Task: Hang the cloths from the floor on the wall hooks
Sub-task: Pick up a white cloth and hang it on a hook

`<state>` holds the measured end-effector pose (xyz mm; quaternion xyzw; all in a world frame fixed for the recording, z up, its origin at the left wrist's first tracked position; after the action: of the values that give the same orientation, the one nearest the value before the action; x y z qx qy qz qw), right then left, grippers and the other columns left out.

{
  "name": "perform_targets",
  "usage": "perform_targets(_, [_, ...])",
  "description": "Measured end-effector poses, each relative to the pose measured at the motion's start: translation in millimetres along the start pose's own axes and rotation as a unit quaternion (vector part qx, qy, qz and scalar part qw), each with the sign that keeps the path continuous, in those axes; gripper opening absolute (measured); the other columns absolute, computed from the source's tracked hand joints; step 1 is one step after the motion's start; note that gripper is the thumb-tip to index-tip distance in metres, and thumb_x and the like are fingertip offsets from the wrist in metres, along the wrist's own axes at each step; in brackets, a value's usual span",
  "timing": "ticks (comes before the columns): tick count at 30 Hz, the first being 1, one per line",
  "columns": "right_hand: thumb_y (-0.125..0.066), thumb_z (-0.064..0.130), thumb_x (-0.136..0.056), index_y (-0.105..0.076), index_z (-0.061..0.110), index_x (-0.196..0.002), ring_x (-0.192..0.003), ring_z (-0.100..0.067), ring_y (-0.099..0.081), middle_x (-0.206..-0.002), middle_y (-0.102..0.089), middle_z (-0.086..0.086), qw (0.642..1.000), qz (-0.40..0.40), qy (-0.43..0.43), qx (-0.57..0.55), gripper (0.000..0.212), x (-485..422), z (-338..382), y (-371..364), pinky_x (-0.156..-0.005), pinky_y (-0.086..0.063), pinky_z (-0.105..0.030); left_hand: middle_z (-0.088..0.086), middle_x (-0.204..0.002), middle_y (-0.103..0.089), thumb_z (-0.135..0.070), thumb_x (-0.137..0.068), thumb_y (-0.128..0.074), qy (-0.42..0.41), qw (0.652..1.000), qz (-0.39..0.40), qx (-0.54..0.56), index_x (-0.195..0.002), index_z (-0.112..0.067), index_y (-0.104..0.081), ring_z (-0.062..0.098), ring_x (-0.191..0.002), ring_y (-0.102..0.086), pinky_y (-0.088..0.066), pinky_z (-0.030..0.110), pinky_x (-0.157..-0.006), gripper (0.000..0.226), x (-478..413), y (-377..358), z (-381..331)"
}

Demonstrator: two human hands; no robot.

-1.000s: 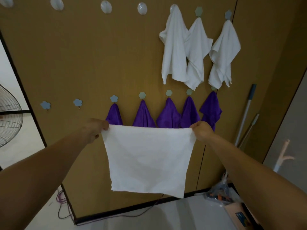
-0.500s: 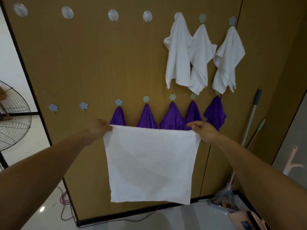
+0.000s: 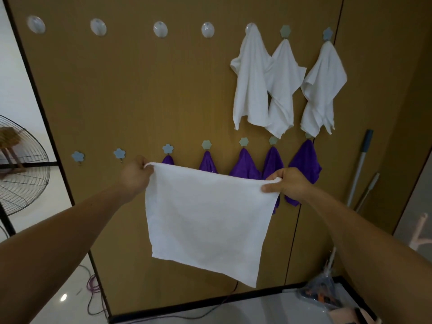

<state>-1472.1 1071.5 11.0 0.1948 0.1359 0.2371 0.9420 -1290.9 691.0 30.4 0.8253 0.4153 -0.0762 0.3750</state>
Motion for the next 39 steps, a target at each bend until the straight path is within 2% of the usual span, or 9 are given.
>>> perform_targets(6, [-0.071,0.009,-0.079,-0.043,0.015,-0.064,-0.09,-0.016,-0.056,-0.093,-0.062,0.0,0.99,-0.131,0.024,-0.054,0.032,-13,8,18,-0.082,-0.046,-0.035,-0.009,-0.098,-0.059,-0.014,-0.096,-0.04,-0.027,0.996,0.01,0.084,-0.115,-0.024,-0.056,0.01,-0.087,-0.056,-0.037,0.016,-0.062,0.027,14,-10,-32])
perform_targets(10, [-0.062,0.007,-0.082,-0.046,0.018,-0.074,-0.071,-0.013,-0.051,-0.078,-0.053,0.0,0.975,-0.183,0.038,-0.119,0.021,-20,19,27,-0.062,-0.043,-0.028,-0.018,-0.088,-0.062,-0.01,-0.092,-0.037,0.016,0.978,-0.026,0.206,-0.093,-0.027,-0.064,-0.003,-0.076,-0.057,-0.041,0.012,-0.055,0.032,24,-16,-65])
perform_targets(15, [-0.045,0.008,-0.088,-0.056,0.022,-0.085,-0.083,-0.01,-0.055,-0.089,-0.058,0.008,0.975,-0.154,0.038,-0.156,0.018,-36,46,18,-0.066,-0.042,-0.023,-0.013,-0.069,-0.06,-0.011,-0.086,-0.045,0.078,0.947,-0.106,0.293,-0.063,-0.022,-0.063,0.002,-0.065,-0.052,-0.038,0.016,-0.055,0.031,28,-20,-103])
perform_targets(18, [-0.064,0.037,-0.08,-0.057,0.021,-0.073,-0.076,-0.01,-0.057,-0.079,-0.061,0.011,0.992,-0.039,0.026,-0.119,0.018,-42,55,6,-0.065,-0.042,-0.024,-0.015,-0.063,-0.062,-0.041,-0.076,-0.057,-0.012,0.979,0.007,0.203,-0.064,-0.02,-0.068,0.001,-0.061,-0.054,-0.041,0.019,-0.058,0.027,26,-31,-133])
perform_targets(20, [-0.078,0.06,-0.062,-0.067,0.03,-0.092,-0.093,-0.005,-0.059,-0.1,-0.063,0.013,0.996,0.035,0.08,-0.032,0.044,-42,56,2,-0.078,-0.045,-0.023,-0.016,-0.075,-0.069,-0.062,-0.064,-0.067,-0.074,0.985,0.134,0.078,-0.076,-0.024,-0.072,-0.002,-0.068,-0.062,-0.046,0.018,-0.062,0.04,27,-43,-143])
perform_targets(26, [-0.088,0.061,-0.038,-0.064,0.058,-0.088,-0.104,0.002,-0.05,-0.11,-0.055,0.024,0.971,0.161,0.146,0.099,0.055,-49,64,-18,-0.079,-0.041,-0.017,-0.006,-0.082,-0.073,-0.043,-0.067,-0.083,-0.101,0.943,0.313,-0.044,-0.077,-0.026,-0.077,0.006,-0.074,-0.068,-0.05,0.018,-0.064,0.021,29,-60,-138])
perform_targets(32, [-0.088,0.061,-0.038,-0.058,0.067,-0.091,-0.103,0.005,-0.055,-0.106,-0.059,0.031,0.955,0.166,0.194,0.15,0.061,-81,74,-35,-0.083,-0.047,-0.014,-0.009,-0.076,-0.074,-0.05,-0.08,-0.07,-0.103,0.965,0.236,0.045,-0.073,-0.032,-0.076,0.005,-0.068,-0.069,-0.049,0.018,-0.058,0.02,-7,-51,-125])
perform_targets(36, [-0.076,0.058,-0.068,-0.071,0.051,-0.086,-0.086,0.008,-0.064,-0.091,-0.07,0.027,0.973,0.044,0.224,0.047,0.019,-115,96,-31,-0.074,-0.049,-0.013,-0.011,-0.074,-0.073,-0.05,-0.082,-0.067,-0.105,0.971,0.18,0.115,-0.074,-0.027,-0.075,0.005,-0.063,-0.068,-0.047,0.017,-0.055,0.025,-54,-53,-112])
perform_targets(39, [-0.056,0.076,-0.07,-0.069,0.028,-0.096,-0.085,-0.017,-0.069,-0.089,-0.072,0.004,0.973,-0.057,0.205,0.089,0.057,-149,111,-25,-0.08,-0.055,-0.039,-0.017,-0.065,-0.062,-0.045,-0.086,-0.065,-0.125,0.978,0.108,0.13,-0.069,-0.024,-0.066,0.0,-0.057,-0.056,-0.043,0.017,-0.054,0.028,-98,-54,-109])
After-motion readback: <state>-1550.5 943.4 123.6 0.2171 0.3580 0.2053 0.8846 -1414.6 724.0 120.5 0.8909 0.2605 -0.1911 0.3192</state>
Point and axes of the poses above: each hand's wrist, its own x-axis away from the middle knuckle, its own y-axis out of the back of the hand, z = x × y, the point moved 7 cm from there along -x, towards the middle knuckle
